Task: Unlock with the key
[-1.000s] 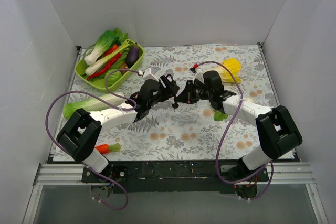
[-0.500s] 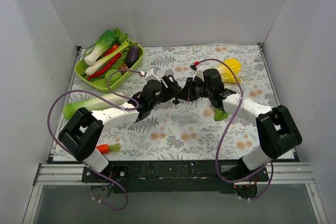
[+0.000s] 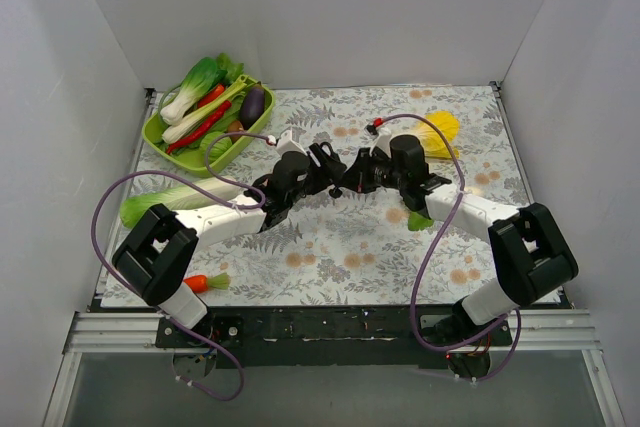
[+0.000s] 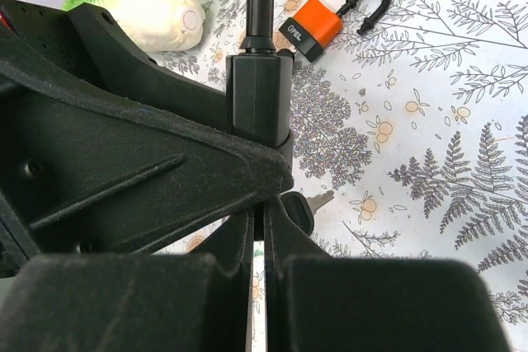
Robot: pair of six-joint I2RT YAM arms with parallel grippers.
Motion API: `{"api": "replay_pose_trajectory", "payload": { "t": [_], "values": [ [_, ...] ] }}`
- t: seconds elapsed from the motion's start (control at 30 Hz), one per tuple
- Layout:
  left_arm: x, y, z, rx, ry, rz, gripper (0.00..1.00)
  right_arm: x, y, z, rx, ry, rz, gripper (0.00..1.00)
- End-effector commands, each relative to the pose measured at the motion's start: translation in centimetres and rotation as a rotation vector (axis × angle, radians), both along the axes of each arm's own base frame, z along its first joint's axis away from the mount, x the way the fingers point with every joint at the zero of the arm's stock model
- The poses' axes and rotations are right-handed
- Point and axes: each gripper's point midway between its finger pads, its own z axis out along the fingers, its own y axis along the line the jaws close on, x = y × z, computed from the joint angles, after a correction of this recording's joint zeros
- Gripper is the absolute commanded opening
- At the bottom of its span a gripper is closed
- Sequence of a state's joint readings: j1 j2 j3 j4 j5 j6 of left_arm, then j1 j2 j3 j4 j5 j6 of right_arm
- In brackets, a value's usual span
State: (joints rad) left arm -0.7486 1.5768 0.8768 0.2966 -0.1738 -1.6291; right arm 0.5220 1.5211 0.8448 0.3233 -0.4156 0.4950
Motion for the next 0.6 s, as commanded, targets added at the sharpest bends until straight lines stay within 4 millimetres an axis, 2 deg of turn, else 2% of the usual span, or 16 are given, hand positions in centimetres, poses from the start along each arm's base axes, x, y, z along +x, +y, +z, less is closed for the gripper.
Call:
{"api": "replay_pose_trajectory", "payload": {
  "t": [0.0,0.17,0.37,0.57],
  "values": [
    [-4.1,-3.4,1.3,-0.048,0.041,-0.177,0.0,5.9,-2.1,8.5,0.133,-0.331,-0.24,0.01],
    [-4.3,-3.8,1.6,-0.082,0.058,-0.177,0.0,6.2,-3.3,9.7,0.178,-0.389,-0.317,0.01],
    [-4.6,-4.1,1.5,-0.098,0.071,-0.189,0.0,6.2,-3.5,11.0,0.219,-0.435,-0.334,0.01],
    [-5.0,-4.1,2.7,-0.119,0.002,-0.222,0.0,5.6,-2.8,10.2,0.227,-0.395,-0.29,0.01]
  ]
}}
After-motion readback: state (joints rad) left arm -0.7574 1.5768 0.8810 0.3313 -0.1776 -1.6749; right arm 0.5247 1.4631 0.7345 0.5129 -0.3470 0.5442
